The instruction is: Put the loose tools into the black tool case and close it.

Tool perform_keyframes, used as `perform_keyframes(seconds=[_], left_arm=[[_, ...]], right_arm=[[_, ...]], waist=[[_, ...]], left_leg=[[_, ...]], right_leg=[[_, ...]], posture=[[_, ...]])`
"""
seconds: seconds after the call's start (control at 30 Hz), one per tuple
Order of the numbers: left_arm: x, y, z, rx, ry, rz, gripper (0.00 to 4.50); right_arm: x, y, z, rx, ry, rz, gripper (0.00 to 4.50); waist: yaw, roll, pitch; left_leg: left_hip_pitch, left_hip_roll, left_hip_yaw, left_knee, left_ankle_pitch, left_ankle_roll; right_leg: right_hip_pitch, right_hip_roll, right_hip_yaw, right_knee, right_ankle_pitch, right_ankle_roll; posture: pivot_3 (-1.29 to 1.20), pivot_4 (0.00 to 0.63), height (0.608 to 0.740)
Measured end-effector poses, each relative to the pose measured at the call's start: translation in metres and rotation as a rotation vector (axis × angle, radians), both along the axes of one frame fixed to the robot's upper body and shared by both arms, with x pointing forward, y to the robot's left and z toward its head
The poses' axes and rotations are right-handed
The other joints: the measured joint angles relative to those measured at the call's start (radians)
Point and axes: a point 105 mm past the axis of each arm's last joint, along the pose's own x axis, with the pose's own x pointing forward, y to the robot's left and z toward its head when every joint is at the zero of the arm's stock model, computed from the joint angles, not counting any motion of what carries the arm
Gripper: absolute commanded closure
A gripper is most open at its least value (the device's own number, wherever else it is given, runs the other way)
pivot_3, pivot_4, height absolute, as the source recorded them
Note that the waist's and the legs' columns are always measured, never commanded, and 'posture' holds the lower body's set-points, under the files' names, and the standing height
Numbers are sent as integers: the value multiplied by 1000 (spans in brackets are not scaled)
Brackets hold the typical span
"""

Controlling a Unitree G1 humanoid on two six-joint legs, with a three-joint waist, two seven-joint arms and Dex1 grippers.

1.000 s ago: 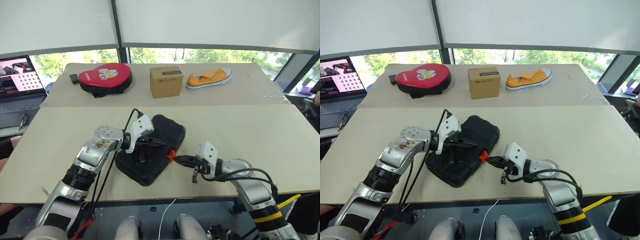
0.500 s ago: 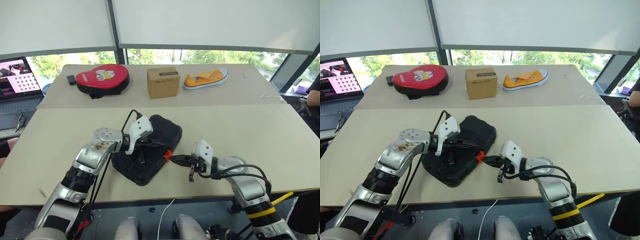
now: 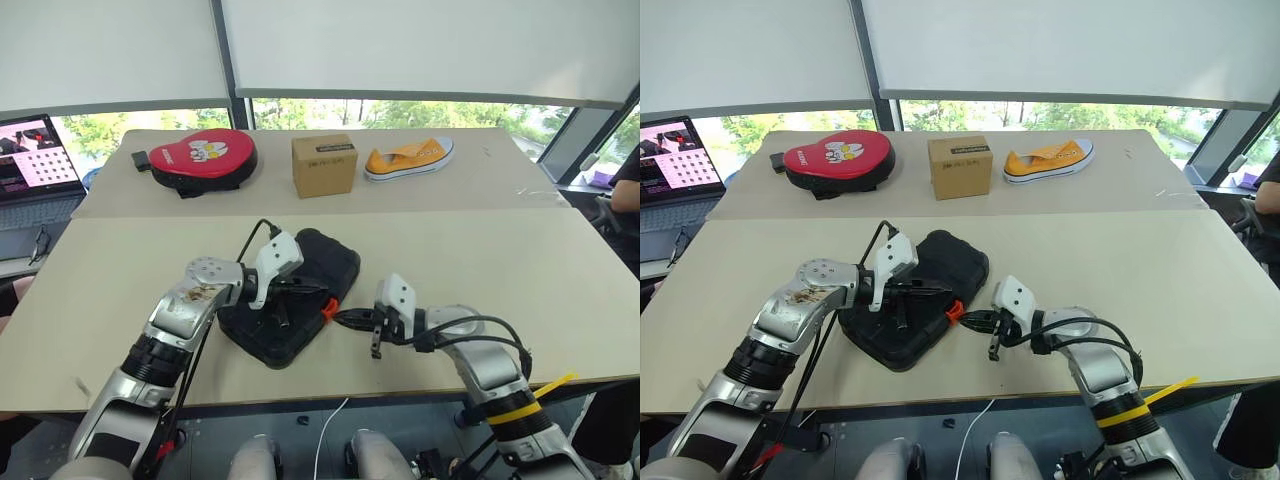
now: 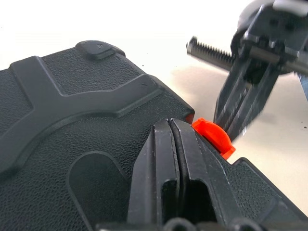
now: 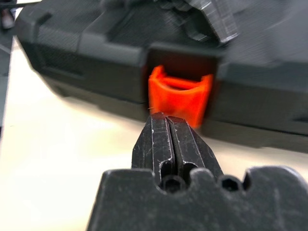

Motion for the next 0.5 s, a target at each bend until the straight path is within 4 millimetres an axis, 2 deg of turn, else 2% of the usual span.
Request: perform_keyframes(seconds=[0.5], left_arm=[[-1,-1,1,-2,-1,-5,4391]], right_arm=[[0,-1,-2,-31,-25,6,4500]], waist=[[1,0,0]], left_leg=[[-1,0,0,0,-2,-3]], right_leg=[[-1,0,-1,0,0,0]], posture=[[0,150,740]])
